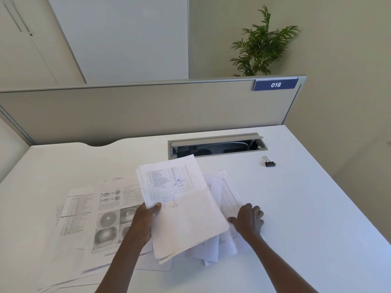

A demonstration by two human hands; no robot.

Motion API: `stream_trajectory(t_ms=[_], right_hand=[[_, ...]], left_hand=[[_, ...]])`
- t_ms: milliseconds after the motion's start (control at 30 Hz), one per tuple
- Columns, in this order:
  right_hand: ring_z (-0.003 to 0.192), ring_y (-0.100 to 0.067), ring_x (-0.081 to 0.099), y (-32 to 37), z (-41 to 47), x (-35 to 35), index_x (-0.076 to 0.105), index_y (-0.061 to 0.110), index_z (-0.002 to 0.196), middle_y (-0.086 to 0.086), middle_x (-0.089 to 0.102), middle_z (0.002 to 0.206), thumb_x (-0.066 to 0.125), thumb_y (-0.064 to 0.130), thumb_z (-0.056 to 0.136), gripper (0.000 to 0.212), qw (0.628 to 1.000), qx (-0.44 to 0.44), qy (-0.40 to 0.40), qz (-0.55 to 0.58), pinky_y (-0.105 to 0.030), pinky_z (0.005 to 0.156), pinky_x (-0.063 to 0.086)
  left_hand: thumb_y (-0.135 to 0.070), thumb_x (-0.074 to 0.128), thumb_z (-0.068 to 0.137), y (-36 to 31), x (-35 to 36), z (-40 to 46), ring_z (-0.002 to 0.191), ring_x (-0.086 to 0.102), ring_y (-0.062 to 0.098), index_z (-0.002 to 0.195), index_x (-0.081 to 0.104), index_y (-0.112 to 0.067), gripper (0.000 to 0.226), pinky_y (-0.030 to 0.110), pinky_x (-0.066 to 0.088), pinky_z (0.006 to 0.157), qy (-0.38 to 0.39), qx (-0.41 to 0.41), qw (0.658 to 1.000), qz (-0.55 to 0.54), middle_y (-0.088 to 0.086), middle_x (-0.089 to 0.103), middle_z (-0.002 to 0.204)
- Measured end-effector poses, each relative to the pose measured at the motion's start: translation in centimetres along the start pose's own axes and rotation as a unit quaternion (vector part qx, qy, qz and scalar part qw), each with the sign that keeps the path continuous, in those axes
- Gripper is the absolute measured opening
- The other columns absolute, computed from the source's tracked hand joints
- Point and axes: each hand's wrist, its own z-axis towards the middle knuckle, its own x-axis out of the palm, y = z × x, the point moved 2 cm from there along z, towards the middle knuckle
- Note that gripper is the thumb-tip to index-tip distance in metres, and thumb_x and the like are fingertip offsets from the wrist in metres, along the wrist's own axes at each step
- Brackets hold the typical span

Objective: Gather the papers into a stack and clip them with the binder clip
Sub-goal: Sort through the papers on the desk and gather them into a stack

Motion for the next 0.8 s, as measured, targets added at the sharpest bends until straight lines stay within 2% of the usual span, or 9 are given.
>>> stream_trajectory(t_ms=[100,233,333,467,600,733,800], right_hand=[[0.121,-0.032,0.05,0.8,0.3,-0.2,0.047,0.004,0.123,-0.015,0.055,0.125,0.082,0.039,0.075,0.068,1.0,0.01,0.026,0.013,-0.041,0.093,0.047],[0.119,-0.033,0.057,1.0,0.5,-0.9,0.047,0.007,0.117,-0.011,0.063,0.122,0.082,0.026,0.073,0.059,0.995,0.038,0.06,0.072,-0.041,0.094,0.045],[0.114,-0.033,0.06,0.4,0.7,-1.9,0.058,0.008,0.111,-0.012,0.064,0.12,0.076,0.019,0.075,0.041,0.987,0.057,0.051,0.144,-0.038,0.089,0.048],[0.101,-0.034,0.064,-0.4,0.8,-5.0,0.068,0.014,0.101,-0.012,0.068,0.109,0.068,0.019,0.075,0.027,0.985,0.039,-0.019,0.169,-0.036,0.081,0.048],[0.078,-0.032,0.055,-0.5,-0.3,-9.3,0.062,0.014,0.089,-0.012,0.068,0.091,0.059,0.017,0.082,0.008,0.984,-0.037,-0.103,0.141,-0.032,0.068,0.043],[0.086,-0.038,0.062,-0.2,-2.4,-13.5,0.065,0.013,0.097,-0.013,0.069,0.091,0.061,0.02,0.09,0.01,0.971,-0.112,-0.178,0.115,-0.032,0.064,0.038],[0.083,-0.039,0.061,-0.3,-3.6,-15.4,0.067,0.014,0.098,-0.014,0.069,0.088,0.063,0.02,0.09,0.01,0.958,-0.143,-0.209,0.131,-0.032,0.062,0.038]], left_hand=[[0.008,0.051,0.094,0.0,0.0,-0.2,0.079,0.075,0.009,0.112,0.064,-0.018,0.033,0.021,0.057,0.058,0.005,0.003,1.0,0.002,-0.011,0.078,0.091],[0.008,0.05,0.095,0.3,0.0,-0.6,0.08,0.074,0.007,0.11,0.065,-0.018,0.034,0.019,0.056,0.059,0.013,0.001,1.0,0.012,-0.011,0.078,0.092],[0.008,0.051,0.094,0.4,-0.3,-0.8,0.083,0.074,0.008,0.108,0.066,-0.019,0.034,0.019,0.057,0.061,0.014,-0.002,1.0,0.019,-0.01,0.077,0.099],[0.005,0.053,0.094,0.2,-0.6,-0.6,0.09,0.072,0.014,0.116,0.065,-0.016,0.033,0.028,0.055,0.07,0.004,-0.004,0.999,0.032,-0.006,0.075,0.105],[0.005,0.053,0.094,-0.1,0.0,-0.7,0.091,0.07,0.017,0.114,0.065,-0.016,0.031,0.031,0.052,0.072,-0.011,0.006,0.999,0.031,-0.004,0.073,0.105],[0.006,0.051,0.095,-0.3,1.4,-0.8,0.087,0.069,0.016,0.108,0.066,-0.017,0.031,0.031,0.051,0.071,-0.026,0.014,0.999,0.035,-0.004,0.072,0.099],[0.006,0.051,0.096,-0.1,2.3,-1.0,0.086,0.068,0.019,0.11,0.065,-0.013,0.028,0.031,0.051,0.07,-0.031,0.01,0.999,0.035,-0.002,0.072,0.097]])
